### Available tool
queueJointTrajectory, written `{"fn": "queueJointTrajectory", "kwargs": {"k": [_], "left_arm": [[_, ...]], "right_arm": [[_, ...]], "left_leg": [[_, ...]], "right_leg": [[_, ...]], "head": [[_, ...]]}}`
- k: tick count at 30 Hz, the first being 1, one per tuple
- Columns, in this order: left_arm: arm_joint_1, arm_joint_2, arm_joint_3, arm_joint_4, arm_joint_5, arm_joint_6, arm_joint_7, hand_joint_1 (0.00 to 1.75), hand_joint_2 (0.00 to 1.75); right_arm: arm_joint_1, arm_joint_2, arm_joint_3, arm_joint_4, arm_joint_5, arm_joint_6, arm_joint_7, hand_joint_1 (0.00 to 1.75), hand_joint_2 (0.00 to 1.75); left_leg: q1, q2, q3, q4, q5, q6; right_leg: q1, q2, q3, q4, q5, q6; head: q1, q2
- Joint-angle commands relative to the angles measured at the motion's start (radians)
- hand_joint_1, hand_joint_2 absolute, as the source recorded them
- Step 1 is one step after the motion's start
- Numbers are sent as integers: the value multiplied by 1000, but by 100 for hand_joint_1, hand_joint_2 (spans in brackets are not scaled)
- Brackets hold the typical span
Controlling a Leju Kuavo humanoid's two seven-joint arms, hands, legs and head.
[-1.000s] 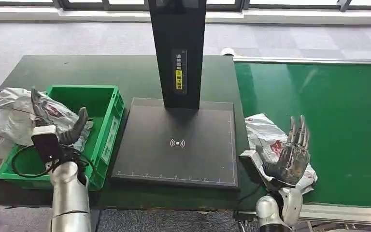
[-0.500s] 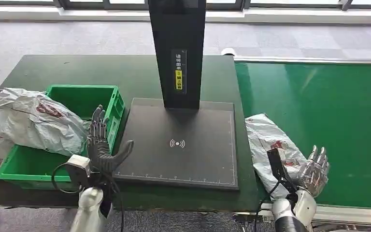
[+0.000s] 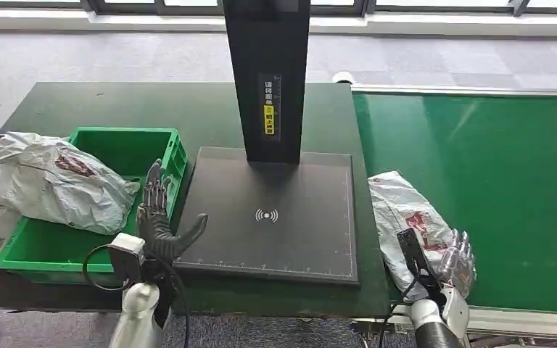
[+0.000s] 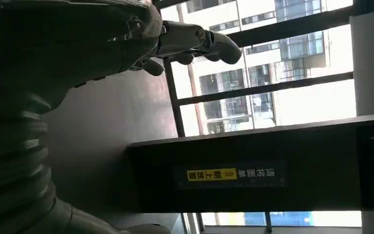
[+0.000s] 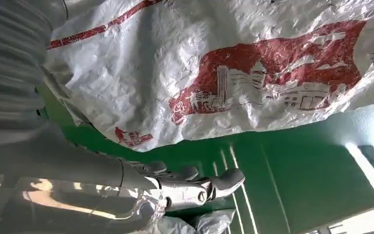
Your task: Moved the parcel from conveyor to table for the left to box.
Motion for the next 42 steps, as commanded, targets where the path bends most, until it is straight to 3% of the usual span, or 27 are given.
{"fn": "queueJointTrajectory", "kwargs": {"k": [1, 3, 8, 9, 10, 19, 22, 28, 30, 31, 32, 34, 36, 37, 39, 42], "left_arm": [[5, 19, -72, 33, -2, 2, 2, 0, 175], [1, 14, -76, 36, 0, -3, 2, 0, 175], [-6, 16, -91, 59, -4, -6, 2, 0, 175], [-7, 17, -91, 61, -4, -5, 2, 0, 175], [-6, 17, -91, 61, -4, -4, 2, 0, 175], [-5, 18, -87, 56, -3, -4, 4, 0, 175], [11, 27, -92, 39, 36, -79, 2, 0, 175], [21, 24, -80, 26, 43, -100, 2, 0, 175], [49, 19, -64, -16, 41, -97, 5, 0, 175], [69, 14, -54, -45, 41, -106, 8, 0, 175], [82, 8, -47, -63, 38, -111, 11, 0, 175], [92, 0, -39, -79, 28, -120, 19, 0, 175], [90, -2, -38, -76, 28, -120, 19, 0, 175], [84, -3, -37, -66, 27, -121, 19, 0, 175], [64, -4, -38, -34, 25, -123, 17, 0, 175], [43, -5, -44, 0, 20, -122, 13, 0, 175]], "right_arm": [[-39, -39, -19, 129, -8, 174, 29, 0, 175], [-31, -40, -14, 152, -24, 247, -9, 0, 175], [-15, -57, 63, 194, 61, 376, 80, 0, 175], [-14, -58, 68, 196, 67, 380, 79, 159, 175], [-13, -55, 69, 198, 67, 381, 79, 175, 175], [-6, -54, 106, 202, 102, 447, 85, 175, 175], [-5, -51, 118, 200, 111, 459, 81, 175, 175], [-7, -44, 106, 177, 97, 395, 57, 175, 175], [-17, -5, 57, 90, 18, 191, -94, 175, 175], [-23, 34, -22, 1, -134, 123, -232, 175, 175], [-9, 61, -49, -98, -203, 11, -298, 175, 175], [70, 92, 14, -315, -276, 61, -281, 175, 175], [81, 99, 14, -343, -300, 64, -292, 175, 175], [101, 118, 8, -406, -395, 15, -387, 175, 175], [170, 159, 47, -589, -445, -109, -476, 175, 175], [251, 218, 73, -858, -431, -115, -476, 175, 175]], "left_leg": [[0, 1, 4, -2, -1, 0], [0, -1, 4, -2, 0, 0], [0, 1, 5, -1, -1, 0], [1, 1, 7, -3, -1, 0], [1, 3, 8, -2, -2, 1], [3, 5, 16, -3, -3, 0], [4, 7, 20, -2, -4, 0], [4, 6, 22, -2, -4, 0], [4, 8, 22, -2, -5, 0], [3, 10, 21, -2, -4, -1], [3, 9, 21, -2, -5, -1], [2, 11, 18, -1, -5, -1], [2, 10, 15, -1, -6, -1], [2, 8, 13, -1, -5, -1], [3, 4, 12, -1, -5, 0], [2, 0, 11, -1, -5, 0]], "right_leg": [[0, 0, 4, -2, 0, 0], [0, -1, 4, -2, -1, 0], [0, 1, 4, -2, 0, 0], [1, 0, 6, -4, 0, -1], [1, 2, 7, -3, 0, 0], [3, 2, 16, -6, 0, -1], [4, 4, 20, -6, -1, -1], [5, 4, 22, -6, -1, -1], [5, 5, 22, -6, -1, -1], [5, 7, 20, -6, 0, -2], [5, 7, 20, -6, 0, -2], [4, 8, 17, -3, -1, -2], [3, 7, 13, -2, -1, -2], [3, 5, 11, -2, -1, -2], [3, 2, 13, -2, -2, -2], [2, -2, 12, -2, -5, -2]], "head": [[0, 0], [0, 0], [0, 0], [0, 0], [0, 0], [0, 0], [0, 0], [0, 0], [0, 0], [0, 0], [0, 0], [0, 0], [0, 0], [0, 0], [0, 0], [0, 0]]}}
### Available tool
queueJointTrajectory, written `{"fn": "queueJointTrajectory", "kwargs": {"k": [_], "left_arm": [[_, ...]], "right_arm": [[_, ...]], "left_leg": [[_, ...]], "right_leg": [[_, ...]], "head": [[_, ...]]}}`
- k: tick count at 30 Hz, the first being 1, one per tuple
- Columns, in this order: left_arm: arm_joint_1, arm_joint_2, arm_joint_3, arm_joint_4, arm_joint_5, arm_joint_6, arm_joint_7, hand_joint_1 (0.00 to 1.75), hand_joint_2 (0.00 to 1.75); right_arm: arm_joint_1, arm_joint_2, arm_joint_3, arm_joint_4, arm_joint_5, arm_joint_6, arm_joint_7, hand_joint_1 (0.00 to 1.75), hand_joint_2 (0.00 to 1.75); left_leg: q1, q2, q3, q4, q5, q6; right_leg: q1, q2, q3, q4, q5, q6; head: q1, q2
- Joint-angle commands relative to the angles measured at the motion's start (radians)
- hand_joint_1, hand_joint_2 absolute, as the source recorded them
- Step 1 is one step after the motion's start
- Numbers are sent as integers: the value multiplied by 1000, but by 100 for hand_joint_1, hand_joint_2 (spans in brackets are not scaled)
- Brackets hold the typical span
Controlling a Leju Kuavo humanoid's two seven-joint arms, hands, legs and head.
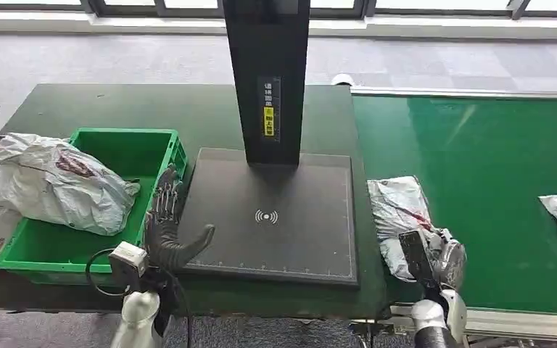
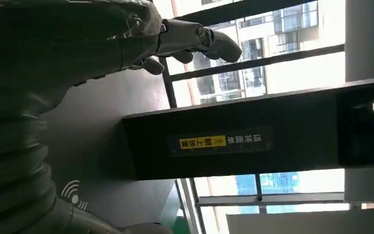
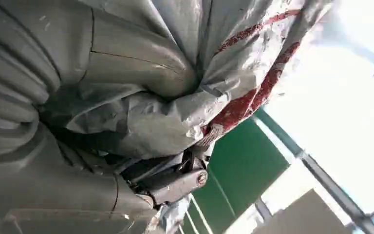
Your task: Moved the parcel from conveyor to table for the left to box.
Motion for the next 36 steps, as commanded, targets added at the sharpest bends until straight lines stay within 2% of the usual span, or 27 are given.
{"fn": "queueJointTrajectory", "kwargs": {"k": [1, 3, 6, 9, 12, 15, 16, 17, 18, 20, 22, 23, 25, 28, 31, 32, 33, 35, 36], "left_arm": [[-11, -8, -4, 71, -11, -4, -2, 0, 175], [-11, -8, -4, 71, -11, -4, -2, 0, 175], [-18, 0, -6, 78, -22, 16, -11, 0, 175], [-17, 6, 1, 76, -16, 23, -11, 0, 175], [-17, 6, 1, 76, -16, 23, -11, 0, 175], [-7, 16, -9, 72, -2, 39, -11, 0, 175], [-7, 16, -9, 72, -2, 39, -11, 0, 175], [-12, 116, -149, 77, 125, 140, -5, 0, 175], [-12, 91, -128, 86, 110, 136, -11, 0, 175], [-11, 65, -91, 87, 70, 99, -11, 0, 175], [-19, 52, -73, 97, 52, 76, -11, 0, 175], [-27, 49, -72, 105, 49, 72, -11, 0, 175], [-27, 49, -72, 105, 49, 72, -11, 0, 175], [-27, 49, -72, 105, 49, 72, -11, 0, 175], [-41, 45, -74, 118, 46, 61, -11, 0, 175], [-50, 43, -78, 125, 47, 61, -11, 0, 175], [-57, 43, -83, 132, 51, 66, -11, 0, 175], [-65, 41, -85, 141, 52, 70, -11, 0, 175], [-68, 41, -86, 144, 54, 72, -11, 0, 175]], "right_arm": [[177, 161, 31, -700, -78, -112, -93, 175, 175], [177, 161, 31, -700, -78, -112, -93, 175, 175], [227, 161, 66, -890, -96, -112, -93, 175, 175], [248, 161, 116, -974, -85, -112, -93, 175, 175], [248, 161, 116, -974, -85, -112, -93, 175, 175], [259, 161, 236, -959, -33, -112, -93, 175, 175], [259, 161, 236, -959, -33, -112, -93, 175, 175], [226, 161, 244, -919, -17, -112, -93, 175, 175], [249, 161, 287, -911, -1, -112, -93, 175, 175], [237, 161, 347, -830, 59, -112, -93, 175, 175], [187, 160, 410, -624, 145, -112, -81, 175, 175], [150, 161, 410, -579, 179, -112, -67, 175, 175], [150, 161, 410, -579, 179, -112, -67, 175, 175], [150, 161, 410, -579, 179, -112, -67, 175, 175], [78, 161, 420, -385, 281, -112, -46, 175, 175], [24, 151, 432, -252, 337, -112, 1, 175, 175], [-8, 154, 425, -176, 352, -112, 3, 175, 175], [-30, 161, 409, -127, 407, -112, 18, 175, 175], [-34, 161, 414, -114, 406, -112, 17, 175, 175]], "left_leg": [[-1, -1, -1, 0, -1, 0], [-2, 0, 0, 0, -2, 0], [-1, -2, 0, 0, -3, 0], [-2, -1, -1, 0, -3, 0], [-1, 2, 1, -1, -3, 0], [-1, 2, 1, -1, -3, 0], [-1, 2, 1, -1, -3, 0], [-1, 3, 2, -2, -3, 0], [-2, 5, -1, 1, -3, 0], [-1, 4, 4, -3, -3, -1], [1, 5, 4, -2, -3, -1], [1, 7, 5, -3, -3, -1], [1, 8, 5, -4, -2, 0], [0, 4, 3, -2, -2, 0], [1, 4, 5, -4, -2, 0], [1, 6, 4, -3, -3, 0], [1, 7, 5, -4, -3, 0], [1, 10, 6, -4, -2, 0], [1, 5, 3, -2, -2, -1]], "right_leg": [[-1, -2, -1, 1, -2, -1], [-2, 0, -1, 1, -2, -1], [-1, -2, 0, 0, -4, -1], [-2, -1, -2, 1, -4, 0], [-1, 1, 0, -1, -3, 0], [-1, 2, 0, -1, -3, 0], [-1, 2, -1, -1, -3, 0], [-1, 3, 0, -1, -3, 0], [-2, 5, -3, 1, -2, 0], [0, 4, 2, -3, -2, -1], [1, 5, 2, -2, -2, -1], [1, 6, 3, -4, -2, -1], [1, 8, 3, -4, 0, -1], [0, 4, 1, -2, -2, 0], [1, 3, 4, -4, -2, -1], [1, 5, 3, -3, -1, 0], [1, 6, 4, -4, -1, -1], [1, 9, 3, -4, 1, -1], [1, 5, 2, -3, -1, -1]], "head": [[0, 0], [0, 0], [0, 0], [0, 0], [0, 0], [0, 0], [0, 0], [0, 0], [0, 0], [0, 0], [0, 0], [0, 0], [0, 0], [0, 0], [0, 0], [0, 0], [0, 0], [0, 0], [0, 0]]}}
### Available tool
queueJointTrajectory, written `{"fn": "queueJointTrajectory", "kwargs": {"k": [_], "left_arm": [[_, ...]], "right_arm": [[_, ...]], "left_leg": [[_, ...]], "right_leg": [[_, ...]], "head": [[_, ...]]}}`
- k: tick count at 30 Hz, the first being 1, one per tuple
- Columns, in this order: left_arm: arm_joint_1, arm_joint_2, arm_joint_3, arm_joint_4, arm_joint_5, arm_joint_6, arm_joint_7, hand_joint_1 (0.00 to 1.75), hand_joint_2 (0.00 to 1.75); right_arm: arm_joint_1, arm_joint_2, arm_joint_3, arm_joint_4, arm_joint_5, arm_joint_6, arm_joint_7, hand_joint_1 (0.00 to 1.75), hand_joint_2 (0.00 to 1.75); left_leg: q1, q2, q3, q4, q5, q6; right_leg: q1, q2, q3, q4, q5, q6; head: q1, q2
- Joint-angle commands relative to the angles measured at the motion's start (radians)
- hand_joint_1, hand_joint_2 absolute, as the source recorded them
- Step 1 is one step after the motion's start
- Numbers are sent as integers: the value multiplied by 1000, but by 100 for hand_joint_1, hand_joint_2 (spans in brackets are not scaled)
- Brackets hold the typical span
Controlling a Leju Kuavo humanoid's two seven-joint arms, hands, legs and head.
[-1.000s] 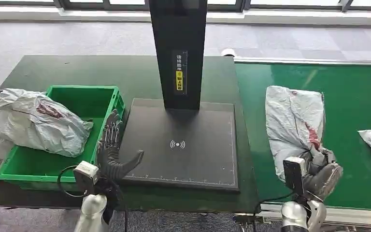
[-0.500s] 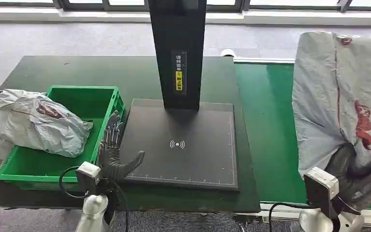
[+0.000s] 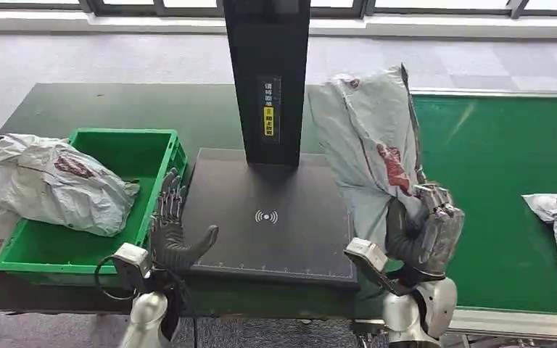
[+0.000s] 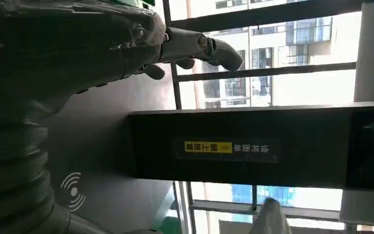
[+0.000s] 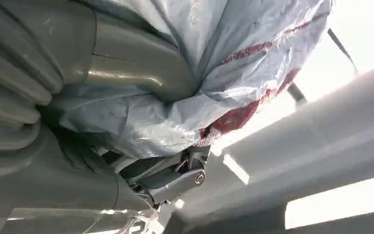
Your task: Moved the parcel from conveyor to table for the left to box.
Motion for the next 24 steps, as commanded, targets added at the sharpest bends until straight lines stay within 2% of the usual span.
{"fn": "queueJointTrajectory", "kwargs": {"k": [1, 2, 8, 11, 12, 24], "left_arm": [[-62, 29, -44, 89, 9, 9, 2, 0, 175], [-62, 27, -42, 91, 8, 8, 2, 0, 175], [-47, 24, -36, 77, 4, 13, 2, 0, 175], [-35, 28, -37, 65, 4, 21, 2, 0, 175], [-33, 29, -38, 64, 2, 20, 2, 0, 175], [-33, 29, -38, 64, 2, 20, 2, 0, 175]], "right_arm": [[-208, 24, 19, 512, 99, -4, 43, 175, 175], [-204, 24, 40, 520, 112, -4, 70, 175, 175], [-209, 24, 63, 603, 112, -4, 73, 175, 175], [-236, 24, 65, 681, 97, -4, 57, 175, 175], [-259, 24, 80, 742, 51, -4, 40, 175, 175], [-259, 24, 80, 742, 51, -4, 40, 175, 175]], "left_leg": [[0, 3, 2, -1, 1, 0], [0, 3, 2, -2, 1, 0], [1, 3, 4, -3, 1, -1], [0, 2, 3, -1, 1, -1], [0, 3, 4, -2, 1, 0], [0, 1, 2, -2, 1, -1]], "right_leg": [[1, 3, 0, -1, 1, -1], [0, 2, 1, -2, 2, -1], [1, 3, 3, -3, 1, -1], [0, 2, 1, -1, 1, -1], [1, 3, 2, -2, 1, -1], [0, 1, 1, -2, 0, -1]], "head": [[0, 0], [0, 0], [0, 0], [0, 0], [0, 0], [0, 0]]}}
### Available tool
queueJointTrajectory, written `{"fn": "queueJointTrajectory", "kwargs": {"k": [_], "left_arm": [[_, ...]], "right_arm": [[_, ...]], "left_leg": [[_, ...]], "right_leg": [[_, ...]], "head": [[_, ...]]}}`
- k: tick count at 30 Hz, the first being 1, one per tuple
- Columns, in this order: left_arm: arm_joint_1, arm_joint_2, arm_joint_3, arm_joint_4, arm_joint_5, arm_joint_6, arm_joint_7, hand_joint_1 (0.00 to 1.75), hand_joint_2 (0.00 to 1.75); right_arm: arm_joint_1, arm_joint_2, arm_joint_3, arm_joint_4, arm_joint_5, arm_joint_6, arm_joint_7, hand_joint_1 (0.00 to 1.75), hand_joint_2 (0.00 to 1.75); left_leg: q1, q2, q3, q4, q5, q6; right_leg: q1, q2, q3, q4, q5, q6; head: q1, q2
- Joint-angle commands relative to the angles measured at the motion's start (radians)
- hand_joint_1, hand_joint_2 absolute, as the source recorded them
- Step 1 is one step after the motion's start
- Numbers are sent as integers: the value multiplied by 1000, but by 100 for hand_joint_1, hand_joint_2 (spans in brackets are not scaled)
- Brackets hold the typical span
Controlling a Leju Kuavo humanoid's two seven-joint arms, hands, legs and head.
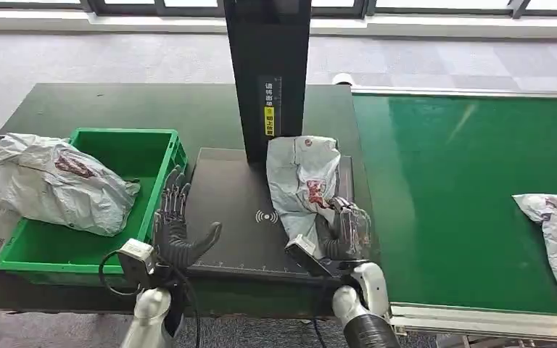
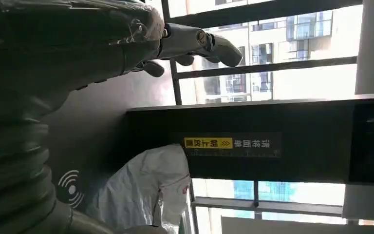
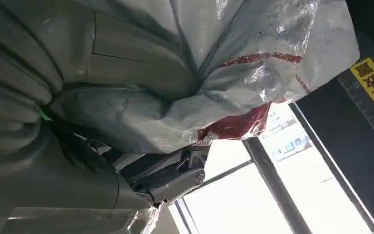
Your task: Moved the parcel from conveyor to table for the left to box.
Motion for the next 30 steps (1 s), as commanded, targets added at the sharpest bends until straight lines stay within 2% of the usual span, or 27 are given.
{"fn": "queueJointTrajectory", "kwargs": {"k": [1, 26, 27, 28, 30], "left_arm": [[-12, 32, -30, 37, -2, 3, 2, 0, 175], [-12, 32, -30, 37, -2, 3, 2, 0, 175], [-50, 35, -41, 102, -13, -41, 2, 0, 175], [-66, 32, -43, 119, -13, -34, 2, 0, 175], [-78, 31, -45, 131, -12, -27, 2, 0, 175]], "right_arm": [[-57, -9, 35, 106, -5, -2, 1, 175, 175], [-57, -9, 35, 106, -5, -2, 1, 175, 175], [-32, -90, 316, 60, -382, 375, -97, 175, 175], [-31, -109, 410, 89, -469, 723, -97, 175, 175], [-27, -112, 443, 109, -489, 700, -97, 175, 175]], "left_leg": [[0, 1, 2, -1, 0, 0], [0, 2, 3, -3, 0, 0], [0, 1, 2, -1, 0, 0], [0, 2, 3, -2, 0, 0], [0, -1, 2, -2, 1, 0]], "right_leg": [[0, 1, 1, -1, 0, 0], [0, 1, 2, -2, 1, -1], [0, 1, 1, -1, 0, 0], [0, 1, 2, -2, 1, -1], [1, -1, 2, -2, 1, 0]], "head": [[0, 0], [0, 0], [0, 0], [0, 0], [0, 0]]}}
